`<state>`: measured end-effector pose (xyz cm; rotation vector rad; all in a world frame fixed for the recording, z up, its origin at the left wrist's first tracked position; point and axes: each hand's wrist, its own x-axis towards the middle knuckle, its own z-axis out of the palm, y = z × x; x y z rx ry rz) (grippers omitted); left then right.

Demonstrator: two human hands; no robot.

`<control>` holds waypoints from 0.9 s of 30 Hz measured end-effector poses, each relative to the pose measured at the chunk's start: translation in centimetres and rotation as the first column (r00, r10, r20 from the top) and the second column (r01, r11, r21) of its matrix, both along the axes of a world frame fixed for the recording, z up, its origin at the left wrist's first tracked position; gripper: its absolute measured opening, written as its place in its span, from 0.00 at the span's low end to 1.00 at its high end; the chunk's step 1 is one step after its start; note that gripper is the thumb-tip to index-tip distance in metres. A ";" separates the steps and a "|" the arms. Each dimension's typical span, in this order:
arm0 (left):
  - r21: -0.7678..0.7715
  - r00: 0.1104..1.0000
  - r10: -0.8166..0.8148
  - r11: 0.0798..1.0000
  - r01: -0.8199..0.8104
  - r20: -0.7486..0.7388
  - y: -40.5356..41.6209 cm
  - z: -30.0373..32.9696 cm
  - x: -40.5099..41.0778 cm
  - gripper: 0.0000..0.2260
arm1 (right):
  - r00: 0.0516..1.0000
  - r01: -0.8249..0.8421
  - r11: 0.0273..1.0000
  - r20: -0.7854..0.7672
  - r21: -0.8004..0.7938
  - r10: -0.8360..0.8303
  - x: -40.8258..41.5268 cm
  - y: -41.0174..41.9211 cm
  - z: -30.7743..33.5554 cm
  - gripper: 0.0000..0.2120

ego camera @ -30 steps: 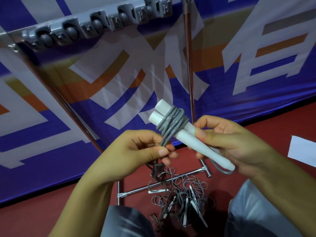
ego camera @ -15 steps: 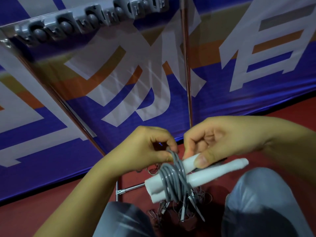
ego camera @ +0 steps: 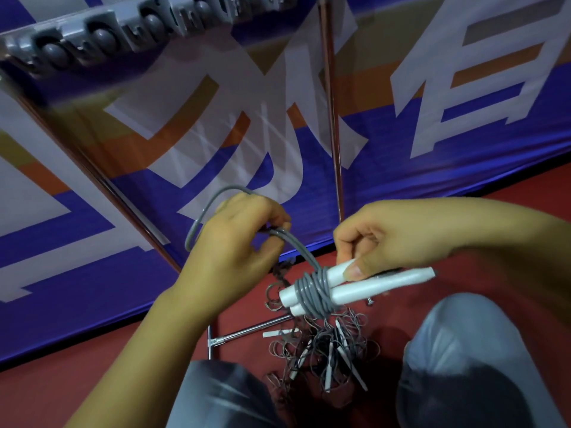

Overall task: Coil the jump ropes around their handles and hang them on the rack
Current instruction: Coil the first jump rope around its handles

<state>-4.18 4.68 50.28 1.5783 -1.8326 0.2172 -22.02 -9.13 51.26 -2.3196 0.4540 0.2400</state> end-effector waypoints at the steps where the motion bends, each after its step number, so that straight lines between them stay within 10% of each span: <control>1: -0.011 0.998 0.057 0.998 -0.056 0.041 0.0 -0.2 0.0 0.03 | 0.999 0.037 0.999 -0.011 0.037 -0.036 -0.1 0.0 0.3 0.02; 8: -0.068 0.961 0.267 0.963 -0.262 0.076 -0.2 -1.5 -2.2 0.05 | 0.973 0.224 0.947 0.110 -0.231 -0.203 0.7 -0.2 -0.4 0.05; 14: 0.040 0.913 0.330 0.943 -0.330 -0.241 -0.1 -3.3 -4.4 0.10 | 0.828 0.378 0.915 0.390 0.141 -0.402 0.8 -0.6 -1.5 0.12; 21: 0.188 0.621 0.227 0.974 -0.129 -0.750 -0.3 -3.4 -4.9 0.03 | 0.655 0.367 0.818 0.501 0.443 -0.565 0.3 -0.8 -2.0 0.15; 27: 0.415 0.342 0.332 0.887 0.204 -0.879 -1.6 -3.6 -3.0 0.19 | 0.655 0.440 0.869 0.581 0.226 -0.483 0.4 -0.4 -2.8 0.18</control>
